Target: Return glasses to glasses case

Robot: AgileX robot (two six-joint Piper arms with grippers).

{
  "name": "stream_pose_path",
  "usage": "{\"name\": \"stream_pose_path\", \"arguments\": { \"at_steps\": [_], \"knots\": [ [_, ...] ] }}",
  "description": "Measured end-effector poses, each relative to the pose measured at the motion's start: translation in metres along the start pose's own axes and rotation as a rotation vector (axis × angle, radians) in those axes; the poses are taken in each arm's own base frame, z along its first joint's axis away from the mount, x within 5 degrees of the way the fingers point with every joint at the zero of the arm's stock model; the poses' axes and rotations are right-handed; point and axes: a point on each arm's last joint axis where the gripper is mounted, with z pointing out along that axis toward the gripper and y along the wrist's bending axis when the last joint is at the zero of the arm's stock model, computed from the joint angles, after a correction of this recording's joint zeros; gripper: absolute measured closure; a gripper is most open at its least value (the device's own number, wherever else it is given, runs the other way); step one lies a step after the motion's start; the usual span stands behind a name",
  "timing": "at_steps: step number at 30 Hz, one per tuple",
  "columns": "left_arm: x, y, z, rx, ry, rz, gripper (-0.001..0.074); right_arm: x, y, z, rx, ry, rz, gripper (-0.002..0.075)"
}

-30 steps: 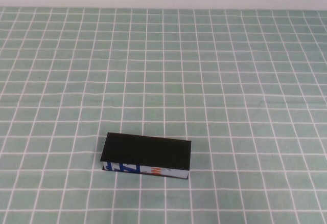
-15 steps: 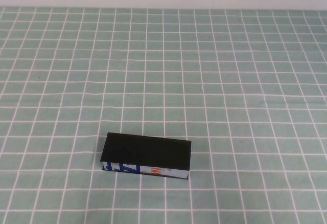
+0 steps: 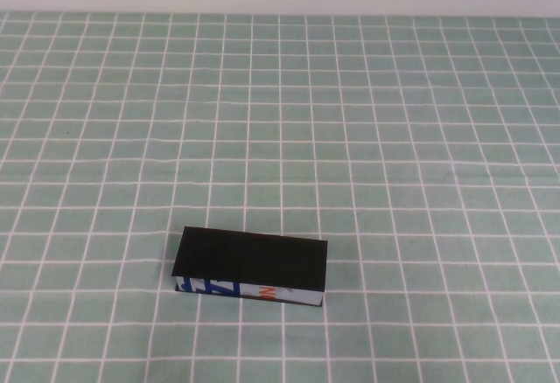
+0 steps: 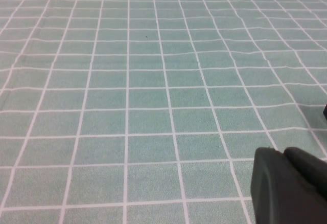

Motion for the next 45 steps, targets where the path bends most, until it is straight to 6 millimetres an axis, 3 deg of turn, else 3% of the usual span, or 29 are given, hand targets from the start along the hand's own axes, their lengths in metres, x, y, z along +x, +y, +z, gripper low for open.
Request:
{"name": "stream_pose_path", "arguments": {
  "at_steps": [9,26,34,45],
  "knots": [
    [0.0,0.0,0.0,0.0,0.002,0.0,0.0737,0.001,-0.001,-0.005,0.014,-0.028,0.009,0.0737],
    [0.0,0.0,0.0,-0.001,0.001,0.001,0.0737,0.005,-0.013,-0.04,0.379,-0.199,0.104,0.0737],
    [0.0,0.0,0.0,-0.002,0.002,0.002,0.0737,0.042,-0.017,-0.025,0.393,-0.106,0.132,0.0737],
    [0.0,0.0,0.0,-0.002,0.002,0.002,0.0737,0.121,-0.026,0.012,0.407,-0.024,0.157,0.0737]
  ]
}}
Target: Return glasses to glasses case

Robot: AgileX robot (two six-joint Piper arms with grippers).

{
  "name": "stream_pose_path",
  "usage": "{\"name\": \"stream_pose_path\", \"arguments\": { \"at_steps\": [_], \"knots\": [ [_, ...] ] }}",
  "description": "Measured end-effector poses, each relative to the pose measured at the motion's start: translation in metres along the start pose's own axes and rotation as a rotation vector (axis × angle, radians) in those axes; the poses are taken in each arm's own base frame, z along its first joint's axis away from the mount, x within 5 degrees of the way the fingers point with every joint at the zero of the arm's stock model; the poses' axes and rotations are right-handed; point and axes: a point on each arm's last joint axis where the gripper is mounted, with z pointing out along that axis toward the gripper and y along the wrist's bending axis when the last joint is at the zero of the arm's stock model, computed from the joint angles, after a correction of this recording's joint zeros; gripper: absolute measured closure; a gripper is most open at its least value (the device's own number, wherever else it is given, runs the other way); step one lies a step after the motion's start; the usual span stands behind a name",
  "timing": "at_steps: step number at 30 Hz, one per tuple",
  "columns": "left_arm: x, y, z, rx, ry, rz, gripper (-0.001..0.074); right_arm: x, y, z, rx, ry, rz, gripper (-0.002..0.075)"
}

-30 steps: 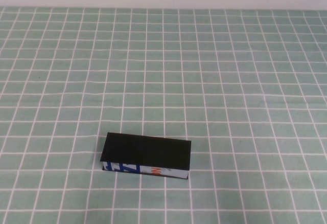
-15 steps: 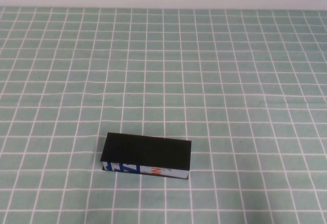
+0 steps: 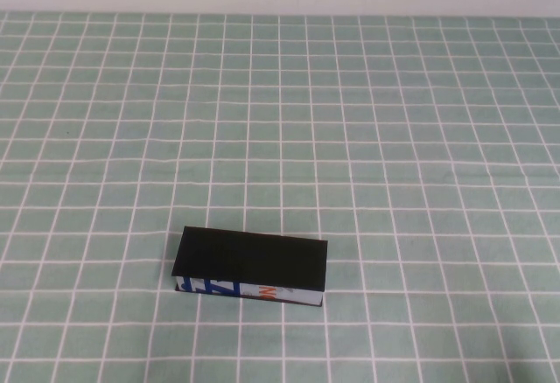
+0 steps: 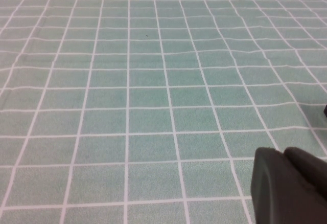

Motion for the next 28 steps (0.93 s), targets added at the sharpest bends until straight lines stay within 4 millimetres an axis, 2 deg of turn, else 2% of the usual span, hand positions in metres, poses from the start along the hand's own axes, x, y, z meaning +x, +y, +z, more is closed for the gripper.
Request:
{"name": "stream_pose_path", "arguments": {
  "at_steps": [28],
  "knots": [
    [0.0,0.0,0.0,0.0,0.0,0.0,0.0737,0.0027,0.0008,0.0005,-0.01,0.012,-0.01,0.0737]
  ]
}}
